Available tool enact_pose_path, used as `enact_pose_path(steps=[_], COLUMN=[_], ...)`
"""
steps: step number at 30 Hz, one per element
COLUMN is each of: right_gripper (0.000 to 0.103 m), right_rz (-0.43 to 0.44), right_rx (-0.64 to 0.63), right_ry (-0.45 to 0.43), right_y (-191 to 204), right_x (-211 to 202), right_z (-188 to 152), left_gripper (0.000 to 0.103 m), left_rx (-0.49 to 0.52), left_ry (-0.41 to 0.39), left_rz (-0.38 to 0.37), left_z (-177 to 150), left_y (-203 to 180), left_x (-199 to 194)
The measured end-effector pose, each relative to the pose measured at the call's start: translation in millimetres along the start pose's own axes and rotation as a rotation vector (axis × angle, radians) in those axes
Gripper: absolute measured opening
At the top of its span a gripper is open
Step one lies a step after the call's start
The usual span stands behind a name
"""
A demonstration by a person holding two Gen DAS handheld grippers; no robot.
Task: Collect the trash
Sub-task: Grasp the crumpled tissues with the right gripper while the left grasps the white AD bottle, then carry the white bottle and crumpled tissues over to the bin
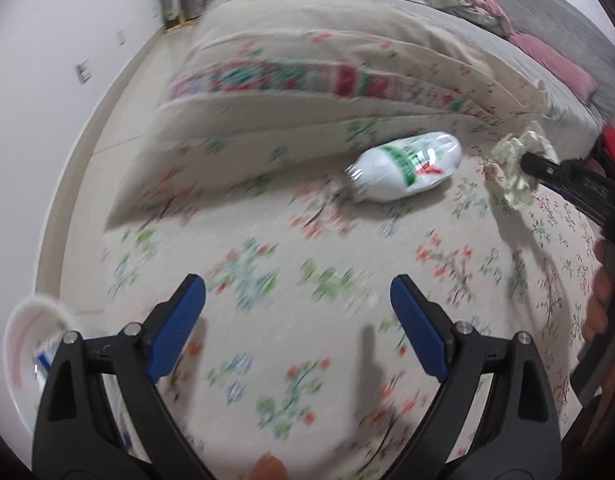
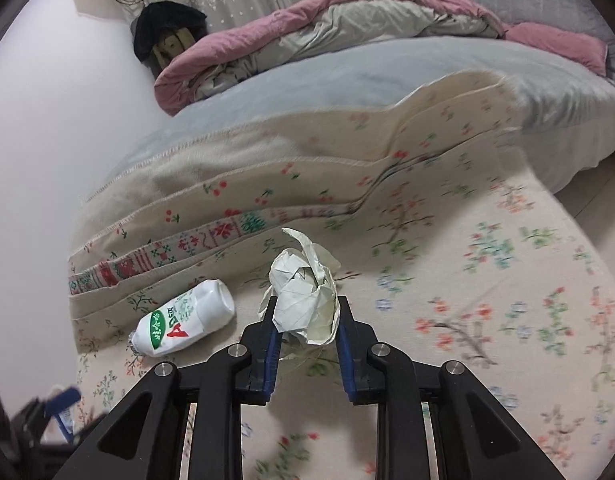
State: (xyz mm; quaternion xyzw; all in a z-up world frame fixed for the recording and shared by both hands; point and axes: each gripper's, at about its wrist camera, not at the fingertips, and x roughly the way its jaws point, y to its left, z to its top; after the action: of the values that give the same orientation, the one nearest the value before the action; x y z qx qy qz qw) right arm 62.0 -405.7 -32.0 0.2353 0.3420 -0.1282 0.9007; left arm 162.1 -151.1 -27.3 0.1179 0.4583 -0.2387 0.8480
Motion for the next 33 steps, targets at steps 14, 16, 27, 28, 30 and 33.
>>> enact_pose_path(steps=[14,16,27,28,30,33], right_gripper=[0.026,0.026,0.026,0.026,0.026,0.026], right_rz=[-0.053,-0.050,-0.030,-0.018,-0.007,0.001], right_rx=[0.060,0.073,0.089,0.097,0.104,0.101], right_ry=[0.012,0.017,0.033,0.037,0.049,0.052], right_y=[-53,-59,-56,-56,-53,-47], right_x=[-43,-47,-56,-58,-62,-71], right_z=[-17,-21,-30,-32,-37,-44], left_gripper=[0.077,0.072,0.044,0.042,0.040,0.037], left_rx=[0.345,0.365,0.320,0.315,0.298,0.220], left_ry=[0.054,0.073,0.062,0.060,0.055,0.062], left_rz=[-0.080,-0.087,-0.149,-0.149,-0.143,-0.164], left_z=[64,70,73,68,60,52], left_y=[-69,-75,-72,-72,-71,-62], left_x=[50,59,48,45,37,24])
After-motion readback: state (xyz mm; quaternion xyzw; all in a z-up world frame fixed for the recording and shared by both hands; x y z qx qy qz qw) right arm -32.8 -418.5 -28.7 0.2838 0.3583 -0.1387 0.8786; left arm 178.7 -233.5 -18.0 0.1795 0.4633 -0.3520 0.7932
